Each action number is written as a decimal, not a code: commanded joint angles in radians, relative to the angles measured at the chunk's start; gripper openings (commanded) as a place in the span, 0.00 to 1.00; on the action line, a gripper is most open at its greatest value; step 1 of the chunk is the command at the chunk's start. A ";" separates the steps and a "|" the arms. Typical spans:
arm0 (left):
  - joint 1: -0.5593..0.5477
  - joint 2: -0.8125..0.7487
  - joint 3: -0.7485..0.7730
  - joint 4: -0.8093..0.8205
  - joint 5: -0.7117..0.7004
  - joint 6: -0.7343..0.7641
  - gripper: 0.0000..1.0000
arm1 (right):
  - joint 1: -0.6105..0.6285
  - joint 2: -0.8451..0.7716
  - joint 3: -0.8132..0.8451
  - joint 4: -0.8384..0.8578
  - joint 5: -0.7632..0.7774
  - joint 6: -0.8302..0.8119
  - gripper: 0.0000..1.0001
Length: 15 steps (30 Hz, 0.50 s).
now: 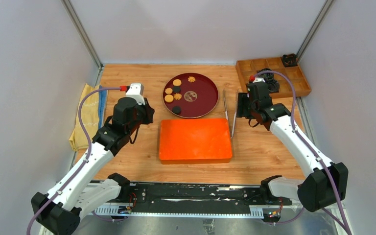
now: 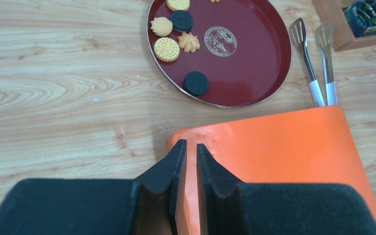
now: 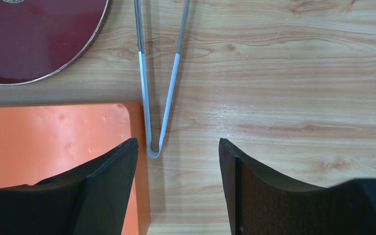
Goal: Pack the cookies
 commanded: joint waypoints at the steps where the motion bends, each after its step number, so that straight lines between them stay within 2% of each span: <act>1: 0.002 -0.024 0.012 0.011 0.002 0.017 0.19 | 0.001 0.008 0.022 0.007 -0.005 0.006 0.66; 15: 0.002 -0.022 0.010 0.007 0.000 0.017 0.19 | 0.001 -0.021 -0.011 0.000 0.016 0.001 0.68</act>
